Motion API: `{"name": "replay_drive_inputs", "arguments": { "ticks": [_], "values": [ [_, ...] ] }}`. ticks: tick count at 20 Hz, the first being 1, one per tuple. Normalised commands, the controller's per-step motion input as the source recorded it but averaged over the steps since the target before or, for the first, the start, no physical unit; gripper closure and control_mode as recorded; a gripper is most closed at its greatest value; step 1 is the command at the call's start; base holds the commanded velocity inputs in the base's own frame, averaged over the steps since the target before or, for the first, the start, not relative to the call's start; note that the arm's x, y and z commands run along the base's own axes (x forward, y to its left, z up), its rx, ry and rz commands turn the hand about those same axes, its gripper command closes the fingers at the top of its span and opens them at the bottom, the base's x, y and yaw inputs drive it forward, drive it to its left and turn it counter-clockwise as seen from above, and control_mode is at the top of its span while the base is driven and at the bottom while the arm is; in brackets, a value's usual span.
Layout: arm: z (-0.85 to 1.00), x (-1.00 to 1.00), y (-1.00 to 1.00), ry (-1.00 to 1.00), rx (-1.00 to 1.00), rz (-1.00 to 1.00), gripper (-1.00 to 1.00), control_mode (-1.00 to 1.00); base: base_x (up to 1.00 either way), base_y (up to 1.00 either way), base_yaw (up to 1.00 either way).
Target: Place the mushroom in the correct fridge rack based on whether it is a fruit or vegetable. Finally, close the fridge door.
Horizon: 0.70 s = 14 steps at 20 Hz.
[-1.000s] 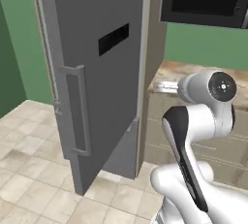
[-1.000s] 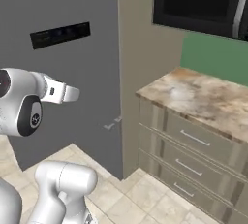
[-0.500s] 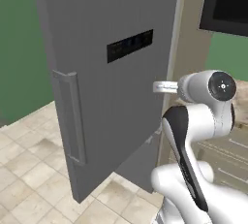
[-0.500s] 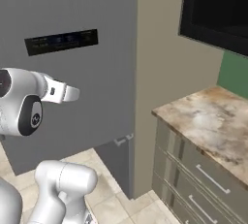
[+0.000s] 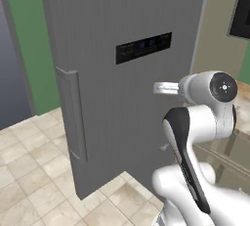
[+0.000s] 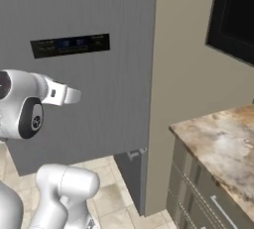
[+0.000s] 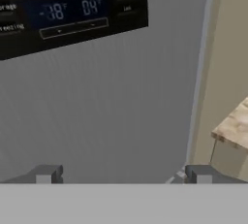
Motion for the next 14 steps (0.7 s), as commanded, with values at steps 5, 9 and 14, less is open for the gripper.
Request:
{"name": "replay_drive_inputs", "arguments": {
  "ticks": [5,9,14],
  "values": [
    [-0.10,0.58,-0.01,0.00,0.03,0.14,-1.00,-1.00,0.00,0.00,0.00],
    [-0.09,0.88,0.14,0.00,0.00,0.02,-1.00,-1.00,0.00,0.00,0.00],
    [-0.15,0.84,0.30,0.00,0.00,-0.02,-1.00,-1.00,0.00,0.00,0.00]
  ]
}}
